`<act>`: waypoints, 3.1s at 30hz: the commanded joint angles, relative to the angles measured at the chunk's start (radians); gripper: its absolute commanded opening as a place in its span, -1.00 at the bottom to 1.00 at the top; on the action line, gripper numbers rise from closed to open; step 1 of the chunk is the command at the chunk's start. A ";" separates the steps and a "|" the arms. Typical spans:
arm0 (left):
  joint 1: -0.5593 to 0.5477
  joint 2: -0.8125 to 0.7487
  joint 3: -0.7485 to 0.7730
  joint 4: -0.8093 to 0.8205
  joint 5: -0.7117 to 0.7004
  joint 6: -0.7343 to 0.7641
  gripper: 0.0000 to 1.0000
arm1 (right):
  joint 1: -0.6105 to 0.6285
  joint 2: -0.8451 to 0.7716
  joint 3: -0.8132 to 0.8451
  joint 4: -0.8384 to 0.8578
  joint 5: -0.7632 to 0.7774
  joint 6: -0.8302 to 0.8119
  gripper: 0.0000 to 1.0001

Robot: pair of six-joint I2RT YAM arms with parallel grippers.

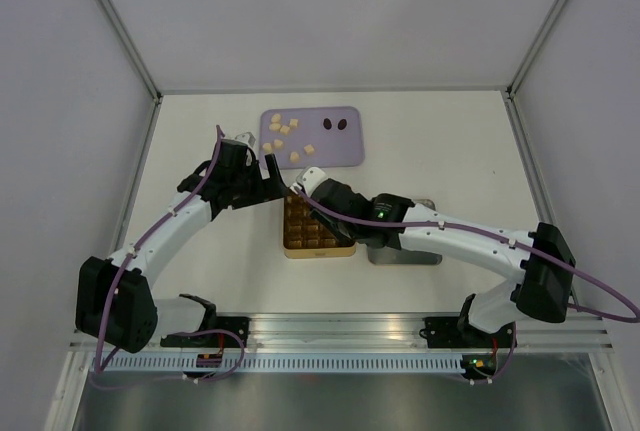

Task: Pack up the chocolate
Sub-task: Place the fake chocolate in the packing box, then pick up the fake chocolate from the plate.

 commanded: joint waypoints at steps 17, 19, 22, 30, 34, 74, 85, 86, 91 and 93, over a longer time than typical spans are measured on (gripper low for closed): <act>0.004 -0.025 0.002 0.008 0.020 0.005 0.99 | 0.005 0.038 0.057 -0.007 0.045 0.002 -0.67; 0.004 -0.027 0.002 0.008 0.020 0.005 0.99 | 0.006 0.038 0.060 -0.007 0.046 0.002 -0.59; 0.004 -0.025 0.002 0.009 0.021 0.005 0.99 | 0.005 0.038 0.066 -0.007 0.045 0.008 -0.46; 0.004 -0.027 0.000 0.011 0.021 0.005 0.99 | 0.005 0.024 0.071 0.011 -0.026 0.014 -0.29; 0.004 -0.027 0.000 0.009 0.020 0.005 0.99 | 0.006 0.024 0.071 0.012 -0.027 0.014 -0.24; 0.006 0.030 0.092 0.009 0.018 0.014 0.99 | -0.537 0.488 0.489 0.334 0.003 0.198 -0.38; 0.006 0.068 0.117 -0.009 0.012 0.026 0.99 | -0.572 0.642 0.609 0.371 -0.015 0.235 -0.28; 0.006 0.070 0.115 -0.009 0.011 0.029 0.99 | -0.573 0.666 0.621 0.366 -0.011 0.241 -0.28; 0.008 0.062 0.117 -0.015 -0.006 0.038 0.99 | -0.575 0.729 0.677 0.344 -0.004 0.255 -0.26; 0.009 0.062 0.120 -0.020 -0.011 0.042 0.99 | -0.575 0.754 0.689 0.332 0.012 0.272 -0.25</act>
